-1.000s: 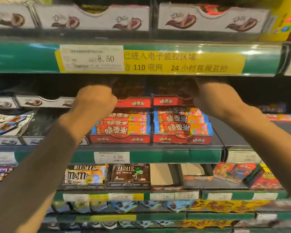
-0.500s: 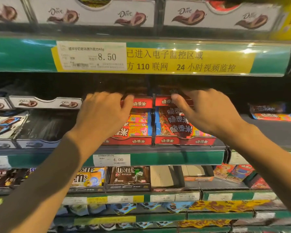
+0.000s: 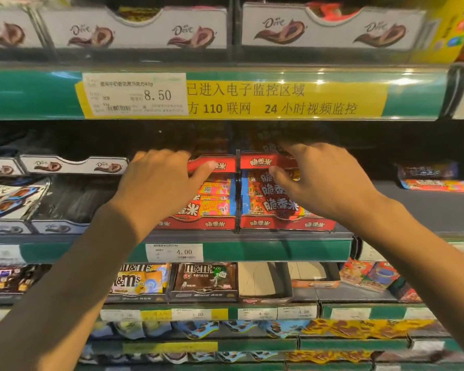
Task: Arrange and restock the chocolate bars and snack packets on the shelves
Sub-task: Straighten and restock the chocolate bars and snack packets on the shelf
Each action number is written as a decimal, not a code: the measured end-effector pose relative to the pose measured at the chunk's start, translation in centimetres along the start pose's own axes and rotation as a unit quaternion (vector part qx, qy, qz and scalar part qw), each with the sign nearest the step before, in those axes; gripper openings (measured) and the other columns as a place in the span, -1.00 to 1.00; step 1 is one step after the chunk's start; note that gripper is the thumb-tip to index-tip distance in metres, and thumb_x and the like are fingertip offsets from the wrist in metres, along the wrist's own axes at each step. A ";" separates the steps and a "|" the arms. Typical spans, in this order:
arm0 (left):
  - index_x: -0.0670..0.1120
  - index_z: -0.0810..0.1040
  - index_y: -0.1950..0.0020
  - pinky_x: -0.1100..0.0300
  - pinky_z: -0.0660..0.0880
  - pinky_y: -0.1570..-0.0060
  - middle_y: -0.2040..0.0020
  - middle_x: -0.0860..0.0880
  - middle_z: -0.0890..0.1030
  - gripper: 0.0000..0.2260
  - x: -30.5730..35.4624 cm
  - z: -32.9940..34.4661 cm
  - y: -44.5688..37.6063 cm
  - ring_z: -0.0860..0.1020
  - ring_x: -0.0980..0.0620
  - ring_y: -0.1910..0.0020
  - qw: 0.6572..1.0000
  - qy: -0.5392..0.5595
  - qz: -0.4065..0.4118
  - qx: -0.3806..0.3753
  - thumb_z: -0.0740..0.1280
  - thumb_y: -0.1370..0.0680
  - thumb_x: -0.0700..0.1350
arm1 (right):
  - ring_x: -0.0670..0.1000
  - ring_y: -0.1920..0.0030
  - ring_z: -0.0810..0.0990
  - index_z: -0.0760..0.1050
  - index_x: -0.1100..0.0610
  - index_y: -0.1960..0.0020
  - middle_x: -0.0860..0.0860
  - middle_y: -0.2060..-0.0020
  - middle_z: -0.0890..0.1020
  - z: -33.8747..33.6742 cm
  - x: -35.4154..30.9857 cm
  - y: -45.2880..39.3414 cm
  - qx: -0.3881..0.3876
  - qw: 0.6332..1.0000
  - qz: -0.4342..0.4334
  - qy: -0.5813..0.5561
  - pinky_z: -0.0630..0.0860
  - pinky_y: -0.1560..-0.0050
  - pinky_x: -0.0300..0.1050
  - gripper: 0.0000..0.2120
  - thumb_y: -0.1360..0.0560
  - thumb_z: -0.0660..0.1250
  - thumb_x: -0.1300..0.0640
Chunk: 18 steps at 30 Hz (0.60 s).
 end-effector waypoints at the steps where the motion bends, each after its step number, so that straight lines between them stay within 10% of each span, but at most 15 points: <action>1: -0.05 0.52 -0.24 -0.05 0.37 -0.22 -0.10 -0.12 0.61 -0.36 0.0 0.1 0.1 0.53 -0.15 -0.11 1.000 0.000 0.000 -0.004 -0.09 -0.57 0.36 | 0.19 -0.09 0.62 0.45 0.08 -0.36 0.10 -0.11 0.65 0.0 0.0 0.2 0.001 1.000 -0.001 -0.003 0.57 -0.05 0.12 -0.52 -0.58 0.21 -0.19; 7: -0.04 0.42 -0.38 -0.06 0.29 -0.32 -0.25 -0.12 0.55 -0.27 0.1 0.5 0.1 0.47 -0.14 -0.25 0.997 0.003 -0.014 -0.070 -0.17 -0.52 0.41 | 0.21 -0.17 0.56 0.40 0.10 -0.41 0.12 -0.18 0.61 -0.6 0.7 1.3 0.013 1.000 0.004 -0.028 0.44 -0.18 0.10 -0.51 -0.56 0.28 -0.10; 12: -0.01 0.45 0.09 -0.11 0.33 -0.28 0.16 -0.01 0.50 -0.33 -0.1 1.0 -0.5 0.45 -0.07 0.07 0.993 0.012 -0.043 -0.109 -0.22 -0.48 0.47 | 0.17 -0.15 0.53 0.46 0.09 -0.33 0.08 -0.14 0.61 -2.0 1.8 2.7 0.049 0.996 0.003 -0.072 0.41 -0.14 0.05 -0.61 -0.54 0.30 -0.01; 18: -0.10 0.38 0.14 -0.12 0.26 -0.18 0.16 -0.16 0.49 -0.47 5.0 -1.3 0.5 0.41 -0.15 0.09 0.999 0.009 -0.050 0.010 -0.05 -0.55 0.33 | 0.12 -0.02 0.51 0.53 0.12 -0.17 0.03 0.03 0.59 -3.0 5.5 5.2 0.083 0.991 0.016 -0.105 0.43 0.00 0.05 -0.70 -0.48 0.31 0.04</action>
Point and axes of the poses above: each hand's wrist, its own y-axis away from the middle knuckle, its own z-axis out of the palm, x = y × z, the point moved 9 cm from there along -y, towards the middle knuckle
